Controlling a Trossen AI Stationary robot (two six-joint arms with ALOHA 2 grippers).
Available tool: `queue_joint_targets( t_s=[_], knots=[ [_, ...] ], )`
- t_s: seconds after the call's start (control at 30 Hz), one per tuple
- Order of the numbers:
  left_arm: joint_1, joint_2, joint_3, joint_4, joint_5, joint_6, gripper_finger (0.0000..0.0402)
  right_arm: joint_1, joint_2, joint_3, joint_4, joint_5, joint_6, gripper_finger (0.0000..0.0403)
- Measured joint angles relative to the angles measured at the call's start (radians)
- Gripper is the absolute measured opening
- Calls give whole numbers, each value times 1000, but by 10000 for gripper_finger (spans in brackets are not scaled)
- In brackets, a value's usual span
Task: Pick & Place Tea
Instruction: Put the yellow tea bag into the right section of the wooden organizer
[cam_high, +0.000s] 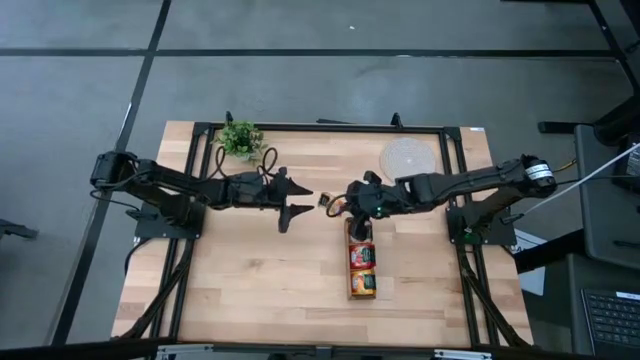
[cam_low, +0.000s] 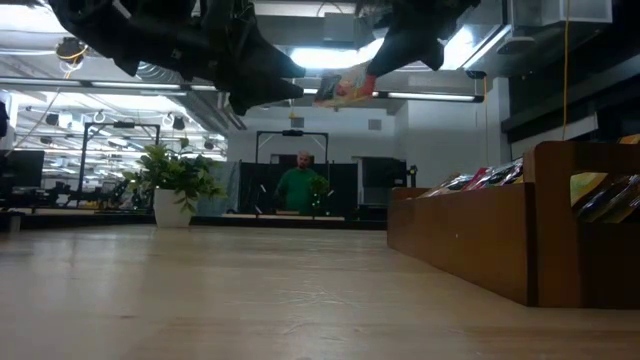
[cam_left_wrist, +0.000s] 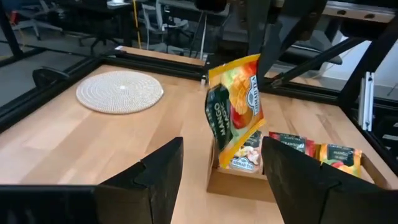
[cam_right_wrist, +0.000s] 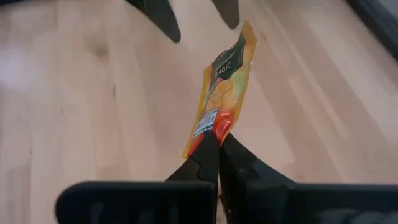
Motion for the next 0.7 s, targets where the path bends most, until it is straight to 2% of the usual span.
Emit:
queue_joint_targets(
  t_s=[0.13,0.47,0.57,0.7],
  knots=[
    [3,0,0,-1,0,-3,214,20,-2,0,31,47,5,2],
    [3,0,0,50,-11,-3,207,30,-2,0,144,47,-44,2],
    [3,0,0,62,6,-3,188,30,-2,0,150,48,-47,2],
    [3,0,0,69,34,-3,133,30,-2,0,153,63,-66,2]
  ],
)
